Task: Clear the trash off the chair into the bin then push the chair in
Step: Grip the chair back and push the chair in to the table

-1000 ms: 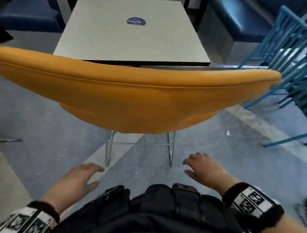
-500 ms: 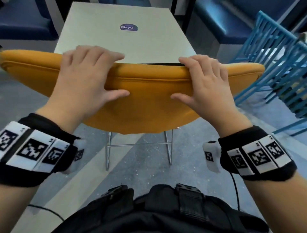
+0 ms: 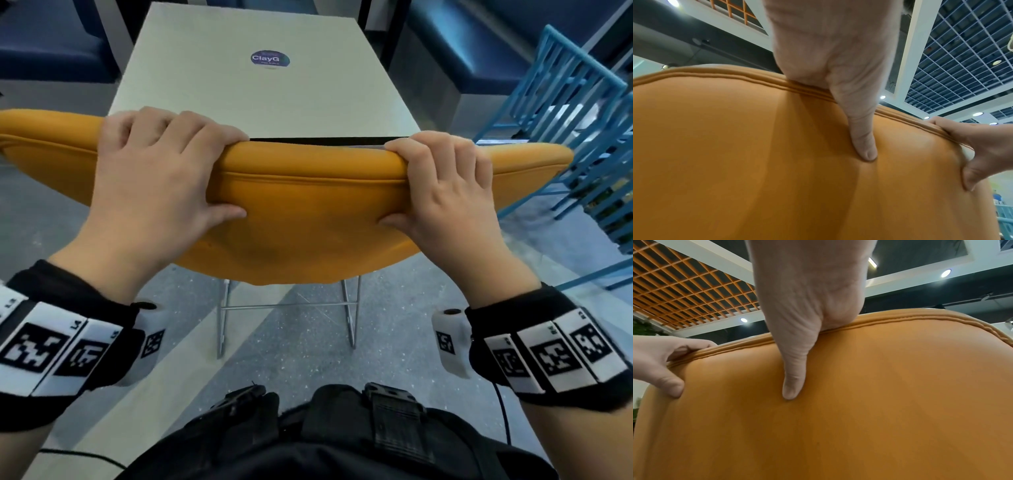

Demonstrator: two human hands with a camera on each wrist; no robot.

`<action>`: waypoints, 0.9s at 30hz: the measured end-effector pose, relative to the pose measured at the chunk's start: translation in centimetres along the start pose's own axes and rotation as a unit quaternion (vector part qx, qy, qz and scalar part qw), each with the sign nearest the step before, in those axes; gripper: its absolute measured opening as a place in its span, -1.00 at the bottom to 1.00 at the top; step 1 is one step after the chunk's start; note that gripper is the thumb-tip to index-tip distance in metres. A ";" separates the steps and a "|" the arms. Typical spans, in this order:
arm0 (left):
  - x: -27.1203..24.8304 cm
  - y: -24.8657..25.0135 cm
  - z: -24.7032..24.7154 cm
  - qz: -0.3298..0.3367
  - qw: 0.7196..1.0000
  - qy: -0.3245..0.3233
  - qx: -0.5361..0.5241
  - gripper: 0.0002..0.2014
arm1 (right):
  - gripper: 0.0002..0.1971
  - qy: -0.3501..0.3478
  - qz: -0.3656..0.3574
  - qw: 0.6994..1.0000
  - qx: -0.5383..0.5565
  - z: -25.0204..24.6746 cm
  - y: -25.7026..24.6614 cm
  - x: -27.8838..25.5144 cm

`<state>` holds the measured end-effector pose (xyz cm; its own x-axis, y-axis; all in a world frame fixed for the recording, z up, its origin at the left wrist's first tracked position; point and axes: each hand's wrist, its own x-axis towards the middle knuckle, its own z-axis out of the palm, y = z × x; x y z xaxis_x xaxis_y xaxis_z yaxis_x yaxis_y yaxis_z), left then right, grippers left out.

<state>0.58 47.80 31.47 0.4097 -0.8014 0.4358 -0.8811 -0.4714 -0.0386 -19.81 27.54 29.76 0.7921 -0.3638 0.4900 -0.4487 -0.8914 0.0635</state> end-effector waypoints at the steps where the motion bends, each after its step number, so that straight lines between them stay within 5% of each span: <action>1: 0.3 0.1 0.2 0.001 1.000 0.004 -0.007 -0.31 | -0.21 0.003 0.004 1.000 0.002 0.2 0.3 0.2; 12: 3.8 2.6 2.4 0.017 0.999 0.041 -0.029 -0.40 | -0.31 0.006 0.013 1.000 -0.020 2.0 5.4 1.9; 27: 14.4 1.2 6.6 -0.049 0.998 -0.003 -0.035 -0.37 | -0.30 0.029 0.006 1.000 0.008 7.6 9.6 10.5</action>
<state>7.01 33.27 31.78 0.4968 -0.7547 0.4285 -0.8504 -0.5218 0.0671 -12.70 13.10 28.94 0.7614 -0.3586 0.5401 -0.4504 -0.8918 0.0430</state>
